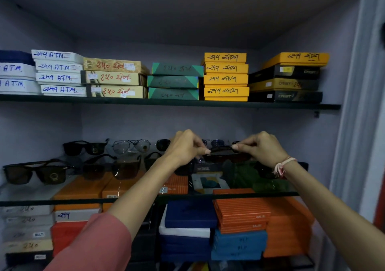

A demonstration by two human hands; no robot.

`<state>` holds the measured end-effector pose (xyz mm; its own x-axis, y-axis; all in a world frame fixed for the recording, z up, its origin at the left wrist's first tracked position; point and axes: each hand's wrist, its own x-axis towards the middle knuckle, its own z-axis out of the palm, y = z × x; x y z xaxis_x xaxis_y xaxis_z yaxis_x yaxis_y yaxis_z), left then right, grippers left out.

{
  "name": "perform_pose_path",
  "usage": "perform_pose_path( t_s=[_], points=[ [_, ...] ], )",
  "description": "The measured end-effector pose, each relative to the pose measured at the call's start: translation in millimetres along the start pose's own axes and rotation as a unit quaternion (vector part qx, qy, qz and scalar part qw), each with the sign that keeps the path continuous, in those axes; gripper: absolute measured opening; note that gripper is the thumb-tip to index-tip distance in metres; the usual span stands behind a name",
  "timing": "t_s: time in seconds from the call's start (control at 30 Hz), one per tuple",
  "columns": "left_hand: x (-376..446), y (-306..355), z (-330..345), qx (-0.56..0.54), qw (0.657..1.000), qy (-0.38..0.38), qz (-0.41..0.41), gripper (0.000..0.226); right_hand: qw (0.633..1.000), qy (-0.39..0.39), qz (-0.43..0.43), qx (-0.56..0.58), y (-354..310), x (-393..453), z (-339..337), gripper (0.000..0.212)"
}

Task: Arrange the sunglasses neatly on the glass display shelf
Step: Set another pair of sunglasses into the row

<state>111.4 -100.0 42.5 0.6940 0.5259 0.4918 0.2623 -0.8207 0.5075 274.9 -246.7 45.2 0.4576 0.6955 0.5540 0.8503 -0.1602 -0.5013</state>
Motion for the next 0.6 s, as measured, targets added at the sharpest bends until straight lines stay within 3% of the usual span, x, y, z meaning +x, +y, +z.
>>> perform_pose_path(
  t_s=[0.17,0.37,0.47,0.6],
  points=[
    [-2,12,-2,-0.006,0.995,-0.102,-0.020,0.028,1.000,0.016,0.007,-0.006,-1,1,-2,0.025],
    [6,19,5,0.012,0.998,-0.016,-0.061,0.025,0.991,0.104,0.080,0.008,7,15,-2,0.013],
    [17,19,9,0.018,0.994,0.010,-0.104,0.026,0.985,0.093,0.142,-0.016,14,25,4,0.017],
    [34,18,16,0.089,0.983,-0.013,-0.162,0.032,0.975,0.056,0.208,-0.059,22,36,14,0.034]
  ],
)
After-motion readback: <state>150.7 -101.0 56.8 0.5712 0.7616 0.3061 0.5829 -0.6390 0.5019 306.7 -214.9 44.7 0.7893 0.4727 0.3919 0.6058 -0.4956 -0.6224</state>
